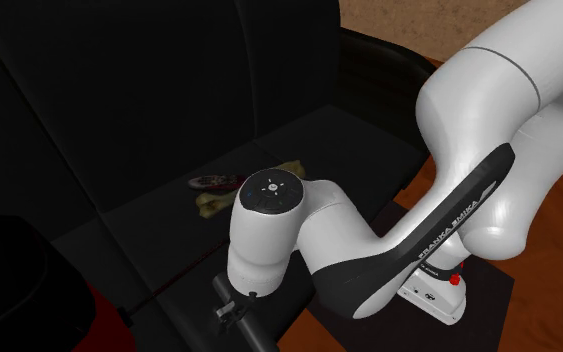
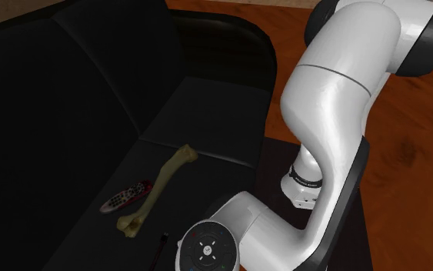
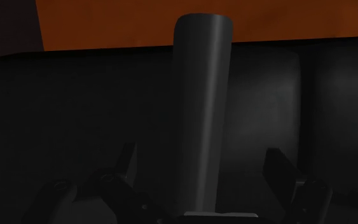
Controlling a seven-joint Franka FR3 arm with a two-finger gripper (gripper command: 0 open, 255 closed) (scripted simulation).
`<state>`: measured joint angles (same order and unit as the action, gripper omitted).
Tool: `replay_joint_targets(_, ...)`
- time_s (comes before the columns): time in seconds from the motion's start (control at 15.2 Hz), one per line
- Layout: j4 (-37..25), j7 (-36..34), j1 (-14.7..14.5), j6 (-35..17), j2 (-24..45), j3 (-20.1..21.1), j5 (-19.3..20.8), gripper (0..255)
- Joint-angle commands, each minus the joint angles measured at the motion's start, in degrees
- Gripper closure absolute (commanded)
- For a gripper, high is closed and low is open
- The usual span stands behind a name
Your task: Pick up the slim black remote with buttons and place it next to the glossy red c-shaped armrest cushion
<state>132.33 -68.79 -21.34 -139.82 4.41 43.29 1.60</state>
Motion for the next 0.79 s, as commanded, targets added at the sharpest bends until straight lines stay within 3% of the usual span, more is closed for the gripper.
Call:
replay_joint_targets(0.0,0.0,0.0,0.0,0.0,0.0,0.0,0.0,0)
replay_joint_targets(0.26,-2.06,4.85,0.82,7.25,-6.98,0.26,-6.75,0)
replay_joint_targets(0.73,-2.06,4.85,0.72,7.25,-6.98,0.16,-6.74,0)
